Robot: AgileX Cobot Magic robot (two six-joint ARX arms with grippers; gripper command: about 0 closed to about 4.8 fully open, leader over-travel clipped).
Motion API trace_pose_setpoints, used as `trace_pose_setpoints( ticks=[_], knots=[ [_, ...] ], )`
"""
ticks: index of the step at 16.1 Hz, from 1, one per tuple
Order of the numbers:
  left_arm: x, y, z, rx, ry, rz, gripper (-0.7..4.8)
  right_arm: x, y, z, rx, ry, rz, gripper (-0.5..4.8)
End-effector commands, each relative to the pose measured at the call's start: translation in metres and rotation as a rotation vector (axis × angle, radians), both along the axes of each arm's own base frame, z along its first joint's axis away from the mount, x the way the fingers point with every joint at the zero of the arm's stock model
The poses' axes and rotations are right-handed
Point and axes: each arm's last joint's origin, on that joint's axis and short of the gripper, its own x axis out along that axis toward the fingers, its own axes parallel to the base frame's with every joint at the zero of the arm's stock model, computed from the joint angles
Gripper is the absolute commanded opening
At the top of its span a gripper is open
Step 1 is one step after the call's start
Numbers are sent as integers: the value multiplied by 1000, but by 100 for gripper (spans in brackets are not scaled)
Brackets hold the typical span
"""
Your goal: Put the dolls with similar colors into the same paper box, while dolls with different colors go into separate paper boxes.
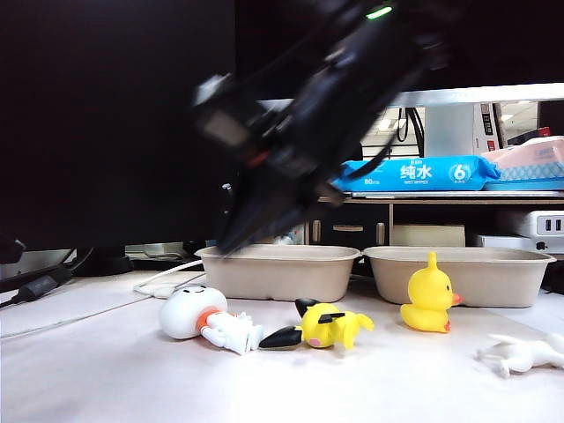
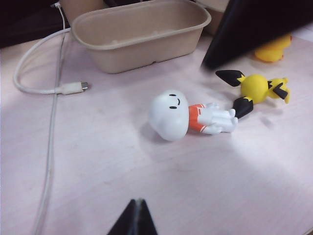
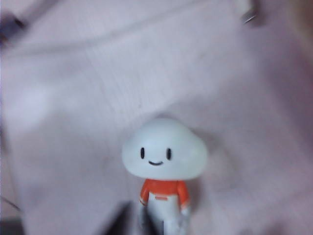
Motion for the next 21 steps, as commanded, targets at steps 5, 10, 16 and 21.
trace_pose_setpoints(
  ticks=[5,10,16,21],
  knots=[
    [0,0,1,-7,-9,0,-5,-8,16,-1,-100,-73,39,370],
    [0,0,1,-7,-9,0,-5,0,23,-22,-129,-88,46,370],
    [0,0,1,-7,-9,0,-5,6,29,-44,-159,-83,35,367],
    [0,0,1,-7,-9,0,-5,7,30,-48,-164,-80,36,195]
  ],
)
